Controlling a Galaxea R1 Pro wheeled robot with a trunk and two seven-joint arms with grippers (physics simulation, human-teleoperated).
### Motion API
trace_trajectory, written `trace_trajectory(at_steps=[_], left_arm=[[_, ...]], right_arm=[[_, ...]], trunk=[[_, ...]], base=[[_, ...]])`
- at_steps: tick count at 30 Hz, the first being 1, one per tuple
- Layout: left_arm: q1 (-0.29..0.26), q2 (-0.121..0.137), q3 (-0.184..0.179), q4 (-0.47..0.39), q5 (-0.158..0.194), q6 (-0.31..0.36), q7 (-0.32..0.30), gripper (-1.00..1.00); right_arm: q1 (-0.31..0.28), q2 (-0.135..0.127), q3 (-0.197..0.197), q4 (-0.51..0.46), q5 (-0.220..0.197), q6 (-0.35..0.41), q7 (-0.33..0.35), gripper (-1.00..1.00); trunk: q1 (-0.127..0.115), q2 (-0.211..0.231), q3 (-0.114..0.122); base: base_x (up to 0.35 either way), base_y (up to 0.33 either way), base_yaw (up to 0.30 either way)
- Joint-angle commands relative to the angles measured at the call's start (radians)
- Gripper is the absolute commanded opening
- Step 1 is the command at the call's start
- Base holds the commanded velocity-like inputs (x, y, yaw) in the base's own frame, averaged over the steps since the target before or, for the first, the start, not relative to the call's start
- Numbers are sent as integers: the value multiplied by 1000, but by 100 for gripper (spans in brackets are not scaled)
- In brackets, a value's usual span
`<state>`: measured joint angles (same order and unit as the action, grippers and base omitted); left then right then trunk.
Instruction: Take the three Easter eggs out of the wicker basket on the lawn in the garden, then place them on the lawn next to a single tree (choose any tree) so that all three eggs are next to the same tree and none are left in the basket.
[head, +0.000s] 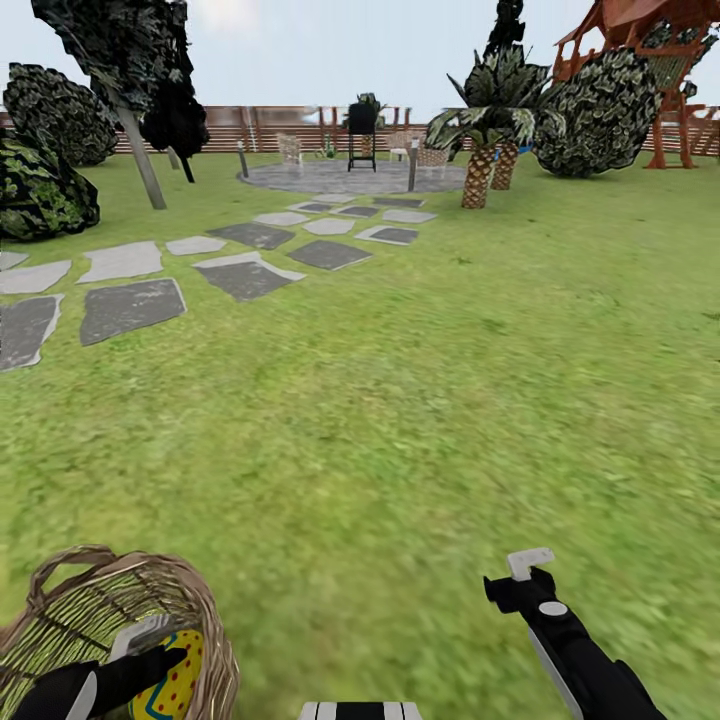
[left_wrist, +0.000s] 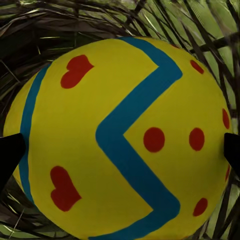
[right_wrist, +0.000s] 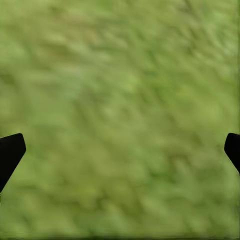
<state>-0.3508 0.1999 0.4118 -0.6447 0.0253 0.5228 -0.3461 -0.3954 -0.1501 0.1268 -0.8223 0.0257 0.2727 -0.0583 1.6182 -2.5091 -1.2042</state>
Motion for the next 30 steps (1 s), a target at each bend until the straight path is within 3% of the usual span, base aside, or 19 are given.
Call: trace_trajectory(at_steps=[1, 6, 7, 9, 11, 14, 17, 24, 30], left_arm=[[0, -1, 4, -1, 2, 8, -4, -100], [0, -1, 3, -1, 2, 8, -4, -100], [0, -1, 3, -1, 2, 8, -4, -100], [0, 4, 4, -4, 3, 8, -4, -100], [0, 7, 5, -10, 4, 8, -4, -100], [0, 4, 5, -12, 3, 8, -4, -100], [0, 2, 5, -9, 2, 8, -4, -100], [0, 1, 4, -8, 2, 8, -4, -100], [0, 2, 7, -7, 3, 8, -4, -100]], right_arm=[[0, -1, 5, 1, 2, 27, -6, 100], [0, 6, 5, 7, 9, 130, -9, 100], [0, 6, 4, 7, 7, 164, -8, 100], [0, 7, 4, 7, 11, 303, -7, 100], [0, 1, 4, 7, 11, 353, -5, 100], [0, 3, 2, -4, 11, 360, -6, 100], [0, -2, 5, -80, 2, 352, -7, 100], [0, 6, 7, -82, 7, 352, -8, 100], [0, 7, 8, -79, 10, 351, -8, 100]], trunk=[[-1, 0, 3], [-3, 1, 23], [-3, 1, 26], [-4, 2, 34], [-5, 2, 42], [-6, 3, 53], [-8, 4, 65], [-11, 5, 92], [-11, 5, 92]], base=[[0, 0, 0], [0, 0, 0], [0, 0, 0], [0, 0, 0], [0, 0, 0], [0, 0, 0], [0, 0, 0], [0, 0, 0], [0, 0, 0]])
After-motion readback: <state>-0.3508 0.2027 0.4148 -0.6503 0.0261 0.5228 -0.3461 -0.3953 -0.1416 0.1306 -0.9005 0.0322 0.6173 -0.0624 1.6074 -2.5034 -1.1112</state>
